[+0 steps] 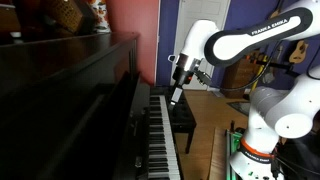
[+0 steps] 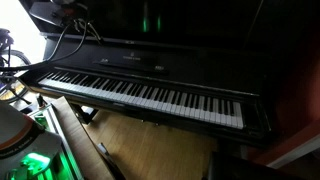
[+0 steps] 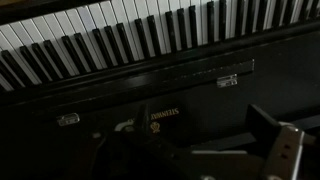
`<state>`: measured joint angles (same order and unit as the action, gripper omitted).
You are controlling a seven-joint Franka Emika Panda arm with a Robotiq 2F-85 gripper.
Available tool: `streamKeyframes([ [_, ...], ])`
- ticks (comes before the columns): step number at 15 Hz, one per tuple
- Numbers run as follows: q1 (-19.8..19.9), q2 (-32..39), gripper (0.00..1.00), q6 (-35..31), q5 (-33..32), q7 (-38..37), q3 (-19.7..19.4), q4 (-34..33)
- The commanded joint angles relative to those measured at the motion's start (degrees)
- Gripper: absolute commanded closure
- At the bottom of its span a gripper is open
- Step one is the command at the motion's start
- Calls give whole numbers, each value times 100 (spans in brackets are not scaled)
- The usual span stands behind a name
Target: Press a key at the right side of the keyboard
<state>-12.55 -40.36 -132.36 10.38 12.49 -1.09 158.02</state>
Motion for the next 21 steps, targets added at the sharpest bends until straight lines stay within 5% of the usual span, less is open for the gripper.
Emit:
streamKeyframes([
  [1,11,6,0,24,5,1,10,33],
  [8,11,27,0,24,4,1,11,104],
  [16,808,726,0,876,-886,1936,-1254,-362],
  [21,1321,1584,0,626,-1378,3418,-1941,-682],
])
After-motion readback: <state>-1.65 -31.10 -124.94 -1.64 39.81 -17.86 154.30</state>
